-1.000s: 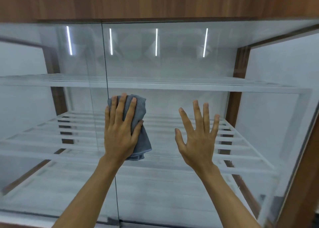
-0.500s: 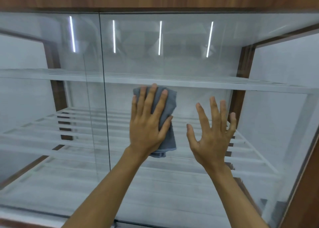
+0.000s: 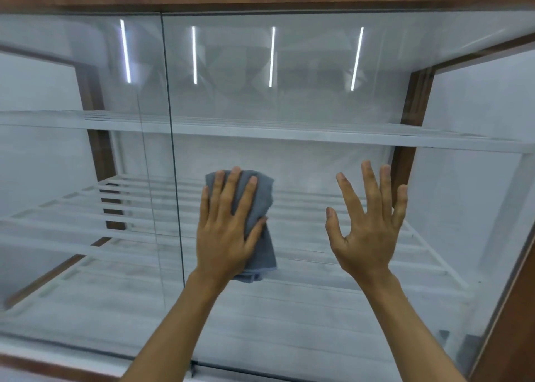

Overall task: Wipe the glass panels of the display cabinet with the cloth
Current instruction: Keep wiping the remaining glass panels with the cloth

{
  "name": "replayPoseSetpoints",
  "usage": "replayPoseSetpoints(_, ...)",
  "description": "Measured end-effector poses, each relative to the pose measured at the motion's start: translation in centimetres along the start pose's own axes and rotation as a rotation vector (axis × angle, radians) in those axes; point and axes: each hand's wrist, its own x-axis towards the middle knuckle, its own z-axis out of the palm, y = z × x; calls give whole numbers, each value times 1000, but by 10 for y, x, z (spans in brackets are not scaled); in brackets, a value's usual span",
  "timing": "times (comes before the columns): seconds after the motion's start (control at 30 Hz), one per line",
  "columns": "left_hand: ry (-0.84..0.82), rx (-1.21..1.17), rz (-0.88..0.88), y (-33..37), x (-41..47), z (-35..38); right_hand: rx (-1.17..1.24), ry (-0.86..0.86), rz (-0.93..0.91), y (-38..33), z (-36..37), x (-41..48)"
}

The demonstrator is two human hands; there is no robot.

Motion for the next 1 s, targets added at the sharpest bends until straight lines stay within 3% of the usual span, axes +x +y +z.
replayPoseSetpoints(0.17, 39, -35, -90, -41, -1, -9, 12, -4, -1, 1, -1, -1)
replayPoseSetpoints(0.43, 82, -76, -118, -24, 26, -9, -43, -70, 1, 5, -6, 0)
replayPoseSetpoints(0.8, 4, -63, 132, 59, 61, 2, 57, 21, -9, 13, -2, -5)
replayPoseSetpoints(1.0, -9, -33, 182, 54, 32, 6, 46, 12, -8, 13, -2, -6)
